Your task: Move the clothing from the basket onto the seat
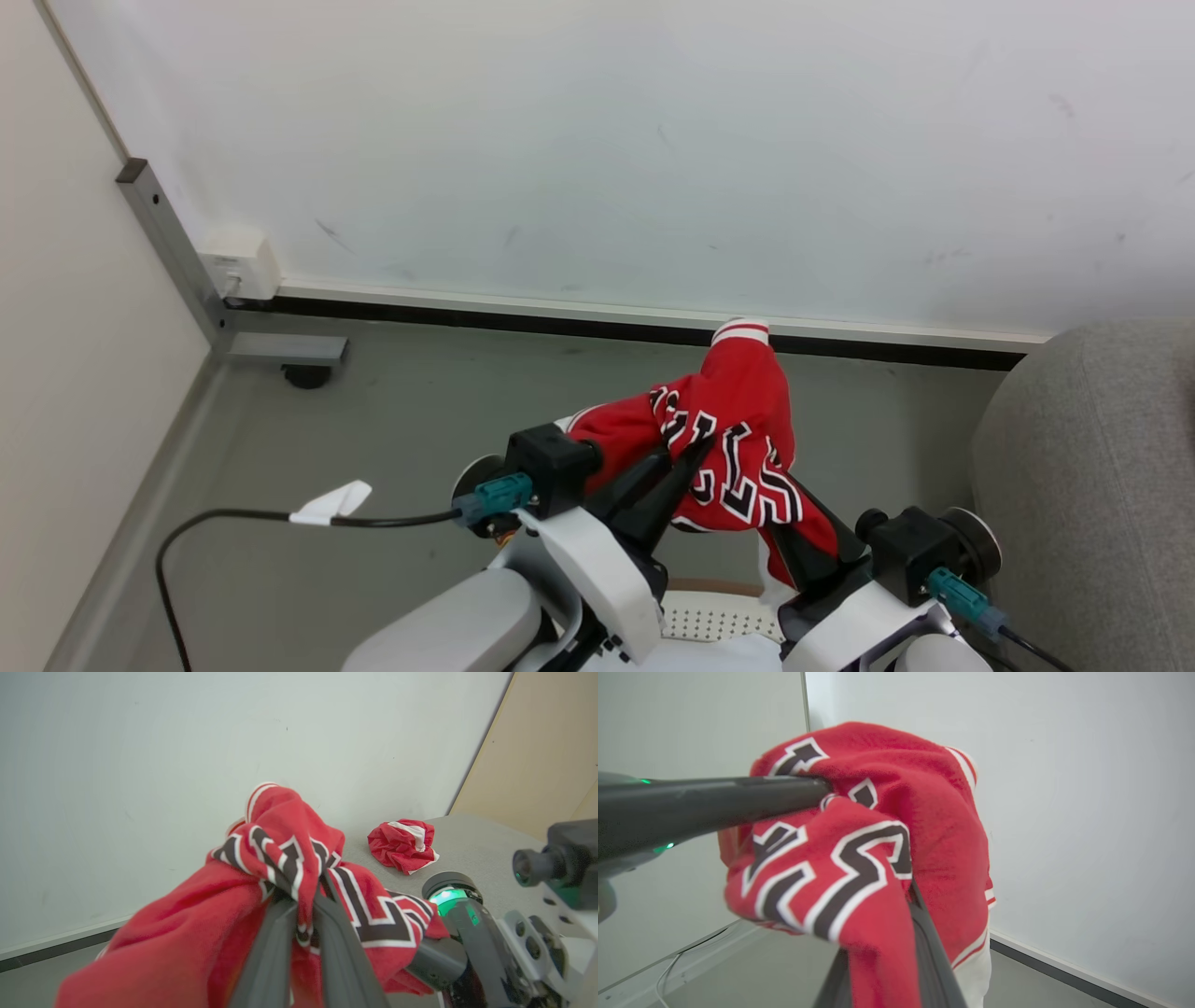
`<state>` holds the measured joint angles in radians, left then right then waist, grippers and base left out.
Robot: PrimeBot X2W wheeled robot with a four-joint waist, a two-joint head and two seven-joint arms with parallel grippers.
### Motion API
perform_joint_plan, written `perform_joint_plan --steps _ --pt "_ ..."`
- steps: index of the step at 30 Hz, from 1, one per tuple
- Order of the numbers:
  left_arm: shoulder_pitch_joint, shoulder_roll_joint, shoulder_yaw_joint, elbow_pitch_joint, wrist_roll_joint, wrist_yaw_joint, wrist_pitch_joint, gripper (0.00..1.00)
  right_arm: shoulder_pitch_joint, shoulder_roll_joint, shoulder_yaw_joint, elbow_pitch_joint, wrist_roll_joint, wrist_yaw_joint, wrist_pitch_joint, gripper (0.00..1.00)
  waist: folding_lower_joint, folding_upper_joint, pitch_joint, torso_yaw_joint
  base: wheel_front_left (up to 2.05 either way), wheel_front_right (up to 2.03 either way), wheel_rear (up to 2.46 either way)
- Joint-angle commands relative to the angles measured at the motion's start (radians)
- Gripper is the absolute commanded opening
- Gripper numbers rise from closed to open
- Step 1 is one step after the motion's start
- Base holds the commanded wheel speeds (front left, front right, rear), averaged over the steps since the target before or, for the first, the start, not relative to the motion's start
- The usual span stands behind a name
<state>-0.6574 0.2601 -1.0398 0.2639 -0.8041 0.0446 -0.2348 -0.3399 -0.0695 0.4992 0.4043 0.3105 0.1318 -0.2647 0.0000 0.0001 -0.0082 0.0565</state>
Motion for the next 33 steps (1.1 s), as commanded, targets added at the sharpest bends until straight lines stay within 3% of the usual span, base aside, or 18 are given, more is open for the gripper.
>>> perform_joint_plan --steps 1,17,19,20,21,33 --pt "0.011 0.005 0.003 -0.001 0.001 0.002 -0.001 0.00 0.009 -0.002 -0.002 -0.005 0.010 -0.002 0.001 0.00 0.0000 -0.0001 0.000 -0.002 0.00 0.00 0.00" --pt "0.030 0.015 0.009 -0.010 -0.004 0.016 -0.011 0.02 0.045 -0.012 -0.019 -0.047 0.032 -0.002 0.001 0.00 0.0000 -0.0001 -0.001 -0.037 0.00 0.00 0.00" --pt "0.030 0.017 0.011 -0.013 -0.004 0.018 -0.012 0.40 0.050 -0.016 -0.026 -0.052 0.031 -0.002 0.001 0.00 0.0000 -0.0001 -0.001 -0.046 0.00 0.00 0.00" --pt "0.030 0.017 0.012 -0.015 -0.003 0.018 -0.013 0.74 0.051 -0.018 -0.030 -0.054 0.030 -0.002 0.001 0.00 0.0000 -0.0001 0.000 -0.050 0.00 0.00 0.00" --pt "0.030 0.019 0.012 -0.017 -0.002 0.019 -0.014 1.00 0.051 -0.020 -0.034 -0.057 0.031 -0.002 0.001 0.00 0.0000 -0.0001 0.001 -0.056 0.00 0.00 0.00" --pt "0.041 0.038 0.040 -0.054 0.030 0.032 -0.024 1.00 0.041 -0.057 -0.114 -0.090 0.005 -0.002 0.000 0.00 0.0000 -0.0001 0.031 -0.179 0.00 0.00 0.00"
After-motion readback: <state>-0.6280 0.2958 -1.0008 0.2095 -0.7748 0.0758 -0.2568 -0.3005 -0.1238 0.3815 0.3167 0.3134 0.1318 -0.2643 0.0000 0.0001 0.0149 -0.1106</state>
